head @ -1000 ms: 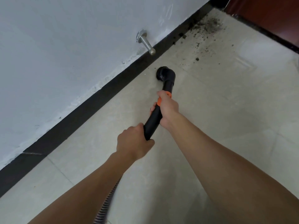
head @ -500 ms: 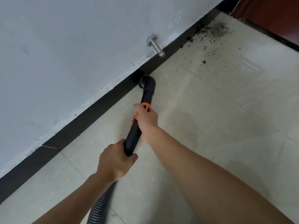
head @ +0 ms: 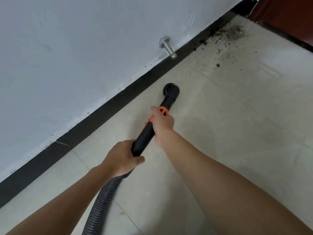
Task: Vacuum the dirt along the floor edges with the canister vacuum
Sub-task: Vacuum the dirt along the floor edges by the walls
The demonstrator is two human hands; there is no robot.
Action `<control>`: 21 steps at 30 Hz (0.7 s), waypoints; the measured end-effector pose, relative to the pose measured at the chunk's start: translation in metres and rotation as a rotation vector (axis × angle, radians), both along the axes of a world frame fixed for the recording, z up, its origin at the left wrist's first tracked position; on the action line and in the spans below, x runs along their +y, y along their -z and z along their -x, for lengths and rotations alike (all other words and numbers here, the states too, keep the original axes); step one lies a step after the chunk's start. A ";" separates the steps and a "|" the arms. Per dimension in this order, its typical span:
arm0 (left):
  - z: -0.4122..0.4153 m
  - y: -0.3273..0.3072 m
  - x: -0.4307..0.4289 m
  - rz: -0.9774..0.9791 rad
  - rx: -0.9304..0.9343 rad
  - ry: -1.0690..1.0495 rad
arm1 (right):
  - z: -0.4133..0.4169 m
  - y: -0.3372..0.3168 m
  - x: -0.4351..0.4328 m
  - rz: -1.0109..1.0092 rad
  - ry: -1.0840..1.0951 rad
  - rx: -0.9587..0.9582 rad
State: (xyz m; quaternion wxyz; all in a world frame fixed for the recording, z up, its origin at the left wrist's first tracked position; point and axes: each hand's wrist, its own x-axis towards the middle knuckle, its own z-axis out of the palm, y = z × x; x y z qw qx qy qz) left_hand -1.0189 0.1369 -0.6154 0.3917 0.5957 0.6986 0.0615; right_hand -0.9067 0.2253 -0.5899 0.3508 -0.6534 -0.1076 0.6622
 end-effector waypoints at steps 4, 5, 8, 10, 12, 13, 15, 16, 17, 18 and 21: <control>0.041 -0.006 -0.058 0.106 0.033 0.043 | 0.022 0.005 -0.071 0.044 0.046 0.121; 0.042 -0.005 -0.067 0.119 0.034 0.076 | 0.019 0.006 -0.086 0.038 0.083 0.118; 0.028 -0.001 -0.073 0.127 0.014 0.151 | 0.005 0.008 -0.102 0.011 0.182 0.051; 0.020 0.003 -0.071 0.088 0.009 0.124 | 0.000 0.005 -0.095 0.013 0.178 0.028; 0.019 0.003 -0.071 0.062 0.018 0.065 | 0.001 -0.002 -0.087 0.025 0.103 0.071; 0.021 0.003 -0.071 0.062 0.022 0.046 | 0.002 -0.005 -0.084 0.035 0.065 0.100; 0.022 0.000 -0.068 0.077 0.040 0.087 | -0.002 -0.005 -0.086 0.048 0.058 0.099; 0.018 -0.001 -0.066 0.088 0.055 0.145 | -0.008 -0.003 -0.090 0.046 0.105 0.072; 0.012 -0.002 -0.062 0.099 0.066 0.213 | -0.017 -0.001 -0.095 0.038 0.179 0.037; 0.002 -0.002 -0.058 0.113 0.065 0.282 | -0.028 0.001 -0.101 0.029 0.266 0.001; -0.030 0.003 -0.046 0.135 0.006 0.432 | -0.061 0.006 -0.111 -0.003 0.453 -0.085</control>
